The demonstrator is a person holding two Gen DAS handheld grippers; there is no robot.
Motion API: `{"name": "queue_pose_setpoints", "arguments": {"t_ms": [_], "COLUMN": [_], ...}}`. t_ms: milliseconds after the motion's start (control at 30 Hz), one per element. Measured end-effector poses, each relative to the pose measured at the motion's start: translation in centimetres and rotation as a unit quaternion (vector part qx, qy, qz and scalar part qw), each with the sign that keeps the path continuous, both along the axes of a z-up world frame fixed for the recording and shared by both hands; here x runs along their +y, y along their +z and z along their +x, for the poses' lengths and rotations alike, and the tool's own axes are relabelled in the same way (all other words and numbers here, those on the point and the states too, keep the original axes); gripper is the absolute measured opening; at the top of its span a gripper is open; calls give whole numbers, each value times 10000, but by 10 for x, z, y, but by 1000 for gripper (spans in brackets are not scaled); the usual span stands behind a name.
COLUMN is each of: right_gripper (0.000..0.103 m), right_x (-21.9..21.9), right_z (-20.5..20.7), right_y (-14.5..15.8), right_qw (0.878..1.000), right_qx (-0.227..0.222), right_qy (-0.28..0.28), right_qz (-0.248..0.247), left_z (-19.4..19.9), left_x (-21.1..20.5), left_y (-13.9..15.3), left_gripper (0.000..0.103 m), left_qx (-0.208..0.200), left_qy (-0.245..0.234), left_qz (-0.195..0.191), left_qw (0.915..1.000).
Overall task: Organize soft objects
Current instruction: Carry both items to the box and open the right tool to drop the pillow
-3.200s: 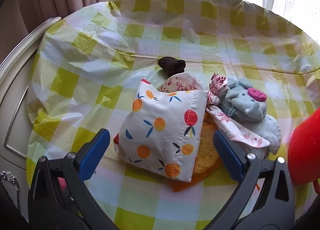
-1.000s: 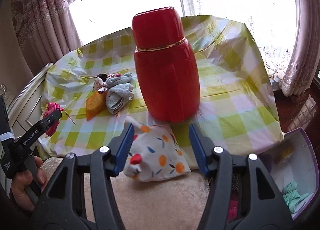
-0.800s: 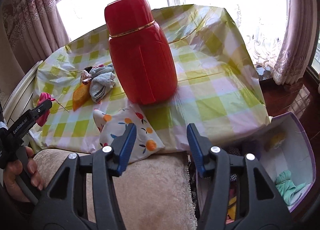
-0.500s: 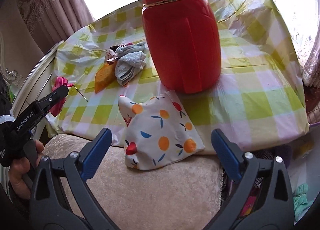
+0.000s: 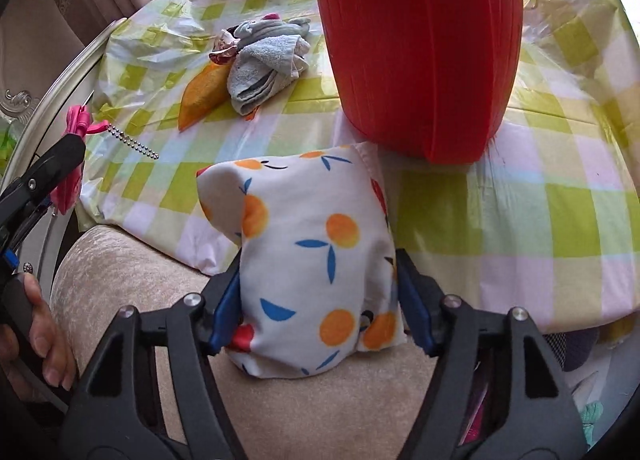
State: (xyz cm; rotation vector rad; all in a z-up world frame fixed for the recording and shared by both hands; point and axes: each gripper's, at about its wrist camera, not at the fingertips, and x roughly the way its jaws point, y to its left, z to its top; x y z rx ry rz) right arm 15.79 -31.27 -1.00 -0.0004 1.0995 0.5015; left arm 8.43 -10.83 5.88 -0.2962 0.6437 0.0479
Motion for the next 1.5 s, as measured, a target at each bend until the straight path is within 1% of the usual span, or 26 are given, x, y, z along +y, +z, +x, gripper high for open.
{"name": "queue_pose_setpoints", "arguments": {"t_ms": [167,233,300,400,467,600,667,800,900,933,1000,1033,1100,1233,1367,1500], "right_gripper": [71,72,72,72,72,72,73,74,77,80,85,90,94,94,94,94], "right_x": [-26,-43,-63,-102,-130,-187,-212,-256,-283,-290,-300,-306,-317,-335,-343,-355], "right_z": [-27,-39,-51,-66,-74,-83,-85,-88,-88,-86,-81,-78,-75,-79,-90,-98], "right_y": [24,32,38,46,48,49,49,51,53,53,50,45,32,13,11,11], "right_qw": [9990,9983,9965,9941,9907,9792,9710,9523,9401,9371,9310,9284,9254,9218,9195,9161], "right_qx": [-404,-466,-571,-497,-509,-460,-454,-456,-572,-615,-728,-724,-574,-351,-313,-303], "right_qy": [-213,-315,-605,-958,-1264,-1954,-2292,-2919,-3261,-3330,-3407,-3431,-3486,-3647,-3717,-3834], "right_qz": [39,167,-13,122,3,-287,-503,-760,-811,-852,-1088,-1231,-1372,-1268,-1243,-1132], "left_z": [-4,-5,-6,-6,-7,-8,-9,-9,-9,-9,-10,-11,-10,-8,-8,-11], "left_x": [-12,-20,-29,-42,-51,-69,-76,-88,-96,-98,-102,-103,-107,-115,-130,-152], "left_y": [3,4,5,6,6,8,8,7,7,7,7,8,7,6,5,5], "left_gripper": [75,75,75,75,75,75,75,75,75,75,75,75,75,75,75,75], "left_qx": [-55,-66,-77,-82,-81,-83,-80,-47,-35,-35,-37,-37,-23,35,58,49], "left_qy": [-185,-294,-407,-576,-683,-901,-985,-1111,-1183,-1208,-1255,-1265,-1286,-1359,-1566,-1874], "left_qz": [20,29,27,26,23,54,68,91,133,150,186,203,234,287,308,277], "left_qw": [9998,9995,9991,9983,9976,9959,9951,9938,9929,9926,9919,9917,9914,9903,9872,9819]}}
